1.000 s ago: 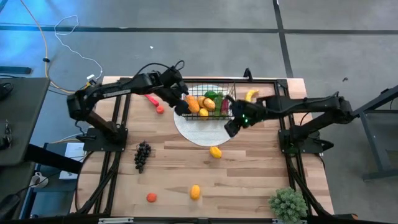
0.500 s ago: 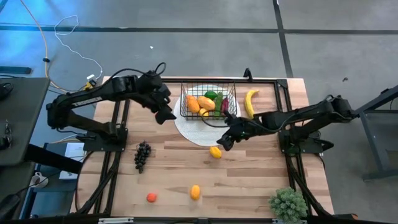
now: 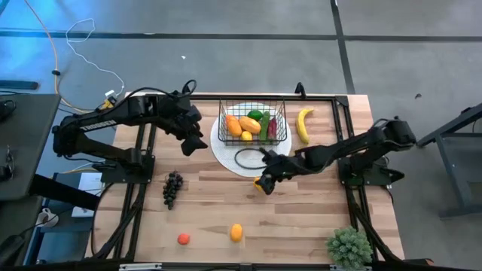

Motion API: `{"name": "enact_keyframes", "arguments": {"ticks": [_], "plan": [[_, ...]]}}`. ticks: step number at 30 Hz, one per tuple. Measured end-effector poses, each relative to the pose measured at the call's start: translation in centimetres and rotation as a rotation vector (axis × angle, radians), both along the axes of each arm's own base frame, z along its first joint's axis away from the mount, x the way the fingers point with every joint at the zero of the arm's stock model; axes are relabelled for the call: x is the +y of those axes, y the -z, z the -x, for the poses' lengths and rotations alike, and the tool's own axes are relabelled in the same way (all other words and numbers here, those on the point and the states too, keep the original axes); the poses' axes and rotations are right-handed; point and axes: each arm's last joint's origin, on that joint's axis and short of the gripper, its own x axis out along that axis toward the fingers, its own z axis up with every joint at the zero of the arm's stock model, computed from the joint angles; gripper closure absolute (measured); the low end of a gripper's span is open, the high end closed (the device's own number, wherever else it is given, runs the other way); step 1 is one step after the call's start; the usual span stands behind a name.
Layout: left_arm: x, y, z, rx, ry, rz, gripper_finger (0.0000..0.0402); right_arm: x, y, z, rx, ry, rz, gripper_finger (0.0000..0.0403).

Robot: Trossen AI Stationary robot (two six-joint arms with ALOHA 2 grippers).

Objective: Build produce basket
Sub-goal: Put the top yellow lemon into the black wire basket

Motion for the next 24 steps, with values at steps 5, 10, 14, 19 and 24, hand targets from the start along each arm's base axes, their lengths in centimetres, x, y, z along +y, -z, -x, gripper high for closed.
{"name": "enact_keyframes", "arguments": {"ticks": [5,10,14,19,24], "plan": [[0.1,0.2,0.2,0.037,-0.036,-0.034,0.0115,0.2,1.3,-1.3,0.173,0.015,0.075,0.0135],[0.2,0.2,0.3,0.054,-0.058,-0.058,0.0115,0.7,3.2,-2.6,0.249,-0.011,0.077,0.0135],[0.2,0.2,0.3,0.061,-0.064,-0.078,0.0115,0.9,5.0,-2.9,0.322,0.0,0.055,0.0135],[0.2,0.2,0.3,0.062,-0.052,-0.091,0.0115,0.8,6.5,-2.9,0.39,0.034,0.068,0.0137],[0.2,0.2,0.3,0.062,-0.04,-0.104,0.0115,0.8,6.6,-3.0,0.387,0.06,0.042,0.0194]]}}
